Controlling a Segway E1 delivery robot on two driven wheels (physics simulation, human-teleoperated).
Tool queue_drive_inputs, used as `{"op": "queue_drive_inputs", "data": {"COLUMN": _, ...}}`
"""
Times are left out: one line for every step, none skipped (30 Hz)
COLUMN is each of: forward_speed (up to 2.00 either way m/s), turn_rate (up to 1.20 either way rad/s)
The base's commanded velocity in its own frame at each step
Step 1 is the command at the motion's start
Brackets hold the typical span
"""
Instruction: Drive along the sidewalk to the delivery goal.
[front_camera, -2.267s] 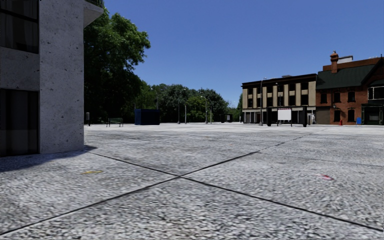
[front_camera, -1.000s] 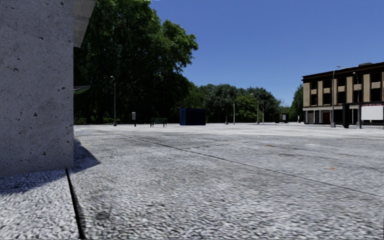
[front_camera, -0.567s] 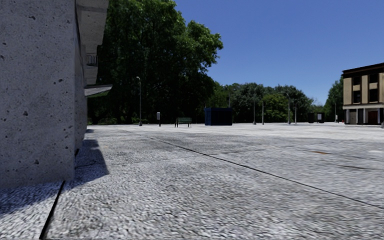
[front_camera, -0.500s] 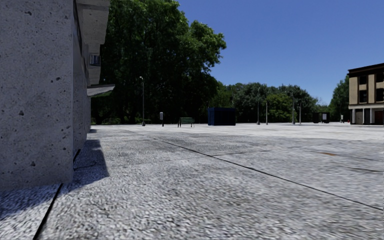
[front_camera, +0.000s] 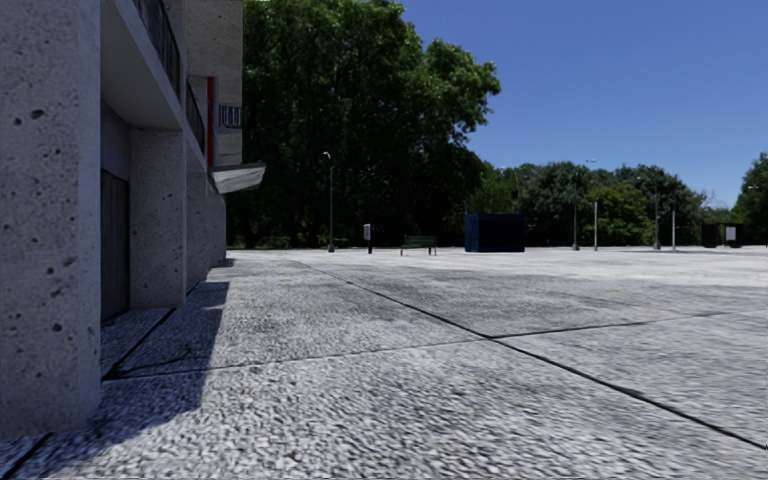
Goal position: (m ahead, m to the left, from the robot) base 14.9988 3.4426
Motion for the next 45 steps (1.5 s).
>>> {"op": "queue_drive_inputs", "data": {"forward_speed": 2.0, "turn_rate": 0.38}}
{"op": "queue_drive_inputs", "data": {"forward_speed": 2.0, "turn_rate": 0.38}}
{"op": "queue_drive_inputs", "data": {"forward_speed": 2.0, "turn_rate": 0.38}}
{"op": "queue_drive_inputs", "data": {"forward_speed": 2.0, "turn_rate": 0.38}}
{"op": "queue_drive_inputs", "data": {"forward_speed": 2.0, "turn_rate": 0.38}}
{"op": "queue_drive_inputs", "data": {"forward_speed": 2.0, "turn_rate": 0.38}}
{"op": "queue_drive_inputs", "data": {"forward_speed": 2.0, "turn_rate": 0.38}}
{"op": "queue_drive_inputs", "data": {"forward_speed": 2.0, "turn_rate": 0.38}}
{"op": "queue_drive_inputs", "data": {"forward_speed": 2.0, "turn_rate": 0.38}}
{"op": "queue_drive_inputs", "data": {"forward_speed": 2.0, "turn_rate": 0.38}}
{"op": "queue_drive_inputs", "data": {"forward_speed": 2.0, "turn_rate": 0.38}}
{"op": "queue_drive_inputs", "data": {"forward_speed": 2.0, "turn_rate": 0.38}}
{"op": "queue_drive_inputs", "data": {"forward_speed": 2.0, "turn_rate": 0.38}}
{"op": "queue_drive_inputs", "data": {"forward_speed": 2.0, "turn_rate": 0.38}}
{"op": "queue_drive_inputs", "data": {"forward_speed": 2.0, "turn_rate": 0.38}}
{"op": "queue_drive_inputs", "data": {"forward_speed": 2.0, "turn_rate": 0.38}}
{"op": "queue_drive_inputs", "data": {"forward_speed": 2.0, "turn_rate": 0.38}}
{"op": "queue_drive_inputs", "data": {"forward_speed": 2.0, "turn_rate": 0.38}}
{"op": "queue_drive_inputs", "data": {"forward_speed": 2.0, "turn_rate": 0.38}}
{"op": "queue_drive_inputs", "data": {"forward_speed": 2.0, "turn_rate": 0.38}}
{"op": "queue_drive_inputs", "data": {"forward_speed": 2.0, "turn_rate": 0.38}}
{"op": "queue_drive_inputs", "data": {"forward_speed": 2.0, "turn_rate": 0.38}}
{"op": "queue_drive_inputs", "data": {"forward_speed": 2.0, "turn_rate": 0.38}}
{"op": "queue_drive_inputs", "data": {"forward_speed": 2.0, "turn_rate": 0.38}}
{"op": "queue_drive_inputs", "data": {"forward_speed": 2.0, "turn_rate": 0.38}}
{"op": "queue_drive_inputs", "data": {"forward_speed": 2.0, "turn_rate": 0.38}}
{"op": "queue_drive_inputs", "data": {"forward_speed": 2.0, "turn_rate": 0.38}}
{"op": "queue_drive_inputs", "data": {"forward_speed": 2.0, "turn_rate": 0.38}}
{"op": "queue_drive_inputs", "data": {"forward_speed": 2.0, "turn_rate": 0.38}}
{"op": "queue_drive_inputs", "data": {"forward_speed": 2.0, "turn_rate": 0.38}}
{"op": "queue_drive_inputs", "data": {"forward_speed": 2.0, "turn_rate": 0.38}}
{"op": "queue_drive_inputs", "data": {"forward_speed": 2.0, "turn_rate": 0.38}}
{"op": "queue_drive_inputs", "data": {"forward_speed": 2.0, "turn_rate": 0.38}}
{"op": "queue_drive_inputs", "data": {"forward_speed": 2.0, "turn_rate": 0.38}}
{"op": "queue_drive_inputs", "data": {"forward_speed": 2.0, "turn_rate": 0.38}}
{"op": "queue_drive_inputs", "data": {"forward_speed": 2.0, "turn_rate": 0.39}}
{"op": "queue_drive_inputs", "data": {"forward_speed": 2.0, "turn_rate": 0.39}}
{"op": "queue_drive_inputs", "data": {"forward_speed": 2.0, "turn_rate": 0.39}}
{"op": "queue_drive_inputs", "data": {"forward_speed": 2.0, "turn_rate": 0.39}}
{"op": "queue_drive_inputs", "data": {"forward_speed": 2.0, "turn_rate": 0.0}}
{"op": "queue_drive_inputs", "data": {"forward_speed": 2.0, "turn_rate": 0.0}}
{"op": "queue_drive_inputs", "data": {"forward_speed": 2.0, "turn_rate": 0.0}}
{"op": "queue_drive_inputs", "data": {"forward_speed": 2.0, "turn_rate": 0.0}}
{"op": "queue_drive_inputs", "data": {"forward_speed": 2.0, "turn_rate": 0.0}}
{"op": "queue_drive_inputs", "data": {"forward_speed": 2.0, "turn_rate": 0.0}}
